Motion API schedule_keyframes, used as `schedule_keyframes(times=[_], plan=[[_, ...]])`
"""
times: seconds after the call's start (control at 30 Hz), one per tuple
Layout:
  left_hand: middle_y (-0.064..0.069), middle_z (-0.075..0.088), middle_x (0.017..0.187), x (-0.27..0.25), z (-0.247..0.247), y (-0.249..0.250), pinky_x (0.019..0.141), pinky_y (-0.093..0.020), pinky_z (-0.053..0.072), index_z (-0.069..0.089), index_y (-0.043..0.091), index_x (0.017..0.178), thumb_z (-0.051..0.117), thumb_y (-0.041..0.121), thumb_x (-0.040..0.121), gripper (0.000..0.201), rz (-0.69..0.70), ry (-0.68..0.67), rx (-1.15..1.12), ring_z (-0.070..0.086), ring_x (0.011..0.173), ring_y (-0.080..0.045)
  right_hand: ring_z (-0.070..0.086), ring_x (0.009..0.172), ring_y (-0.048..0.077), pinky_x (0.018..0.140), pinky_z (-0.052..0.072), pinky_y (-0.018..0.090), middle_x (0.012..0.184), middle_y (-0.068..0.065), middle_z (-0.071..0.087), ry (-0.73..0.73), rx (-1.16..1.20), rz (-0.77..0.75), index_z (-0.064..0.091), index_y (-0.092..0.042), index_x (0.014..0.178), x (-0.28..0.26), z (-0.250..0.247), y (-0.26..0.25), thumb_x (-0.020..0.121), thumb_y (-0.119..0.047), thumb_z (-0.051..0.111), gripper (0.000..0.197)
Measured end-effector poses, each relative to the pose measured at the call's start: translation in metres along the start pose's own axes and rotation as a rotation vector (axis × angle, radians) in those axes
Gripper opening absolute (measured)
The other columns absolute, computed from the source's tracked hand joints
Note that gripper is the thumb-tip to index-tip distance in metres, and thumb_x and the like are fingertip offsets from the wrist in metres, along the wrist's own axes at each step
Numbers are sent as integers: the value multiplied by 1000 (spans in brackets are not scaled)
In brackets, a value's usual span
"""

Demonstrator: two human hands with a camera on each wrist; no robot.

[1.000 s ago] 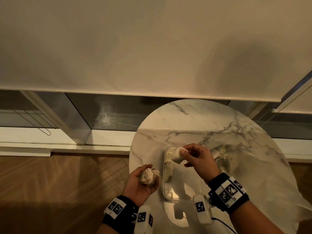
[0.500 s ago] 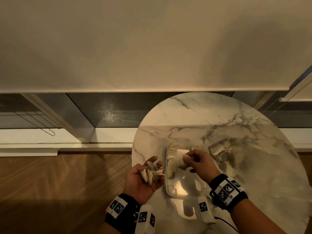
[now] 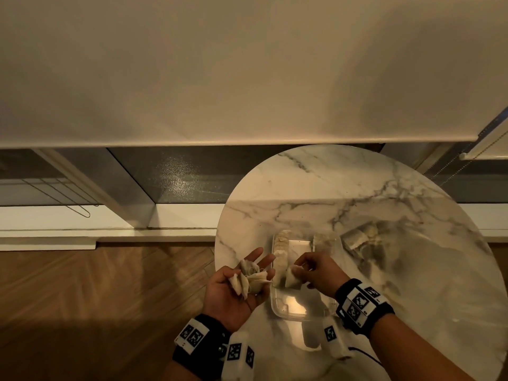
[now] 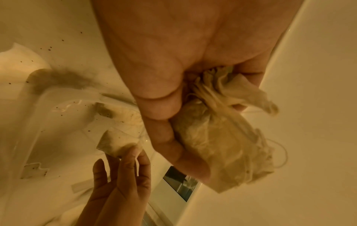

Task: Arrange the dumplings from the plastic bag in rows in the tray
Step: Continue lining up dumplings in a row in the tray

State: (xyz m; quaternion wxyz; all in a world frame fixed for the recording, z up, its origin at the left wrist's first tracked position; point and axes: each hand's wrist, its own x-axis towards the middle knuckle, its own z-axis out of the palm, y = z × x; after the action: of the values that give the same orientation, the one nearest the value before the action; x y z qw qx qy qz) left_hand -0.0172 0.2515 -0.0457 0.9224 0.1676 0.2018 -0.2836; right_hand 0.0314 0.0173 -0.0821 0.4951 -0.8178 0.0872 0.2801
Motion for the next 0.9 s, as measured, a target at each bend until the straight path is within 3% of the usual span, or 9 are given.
schedule_keyframes(times=[0.1,0.23,0.37,0.5,0.57,0.63,0.73,0.8,0.9], plan=[[-22,50,146,-1,-3,0,78,-47,56,56,5,138,75,10,62,79,9,-24,-31,64,110,-41,67,75,18,68,59,27,93,16,71,-82,-47,33,69,-14,96,6,4,2,90,-24,70,12],[-21,50,146,-1,-10,1,77,-47,57,56,6,138,71,12,65,75,30,34,-56,64,111,-41,70,78,16,74,61,28,93,2,71,-143,-300,58,71,-21,95,16,11,7,89,-24,71,6],[-19,53,144,-2,-14,3,75,-44,57,57,7,137,41,20,82,59,48,97,-51,64,107,-38,73,79,16,73,61,25,93,4,72,-199,-290,111,72,-17,95,25,17,6,89,-20,71,6],[-20,51,146,-3,-18,4,77,-44,57,57,8,138,63,16,71,68,87,126,-37,64,108,-38,67,82,10,72,54,21,87,-6,70,-183,-369,86,73,-23,90,33,23,5,83,-25,78,9],[-20,53,144,-3,-20,4,76,-43,57,57,8,138,50,19,80,60,80,124,-35,63,108,-37,65,84,7,72,49,18,86,-10,69,-136,-415,47,74,-26,88,38,27,4,81,-27,80,9],[-20,55,142,-3,-21,4,75,-43,57,59,8,136,44,20,82,57,69,127,-42,64,106,-37,67,77,8,68,54,21,81,-6,71,-123,-390,43,73,-25,84,43,30,2,84,-23,77,4],[-20,53,144,-4,-21,5,77,-44,57,58,9,137,73,15,64,75,84,108,-46,64,108,-38,69,70,11,69,59,25,75,-3,71,-89,-377,20,70,-25,76,47,33,1,86,-17,74,14],[-20,53,144,-5,-20,6,77,-44,57,59,9,137,79,13,56,83,82,105,-46,64,107,-38,69,74,11,72,58,24,78,-4,71,-50,-405,1,71,-26,80,50,34,1,86,-19,74,10],[-20,53,143,-4,-20,6,76,-44,57,58,8,137,77,14,59,81,78,116,-59,64,106,-38,69,79,13,76,59,27,85,-2,72,-22,-388,2,73,-21,89,53,36,2,85,-20,75,5]])
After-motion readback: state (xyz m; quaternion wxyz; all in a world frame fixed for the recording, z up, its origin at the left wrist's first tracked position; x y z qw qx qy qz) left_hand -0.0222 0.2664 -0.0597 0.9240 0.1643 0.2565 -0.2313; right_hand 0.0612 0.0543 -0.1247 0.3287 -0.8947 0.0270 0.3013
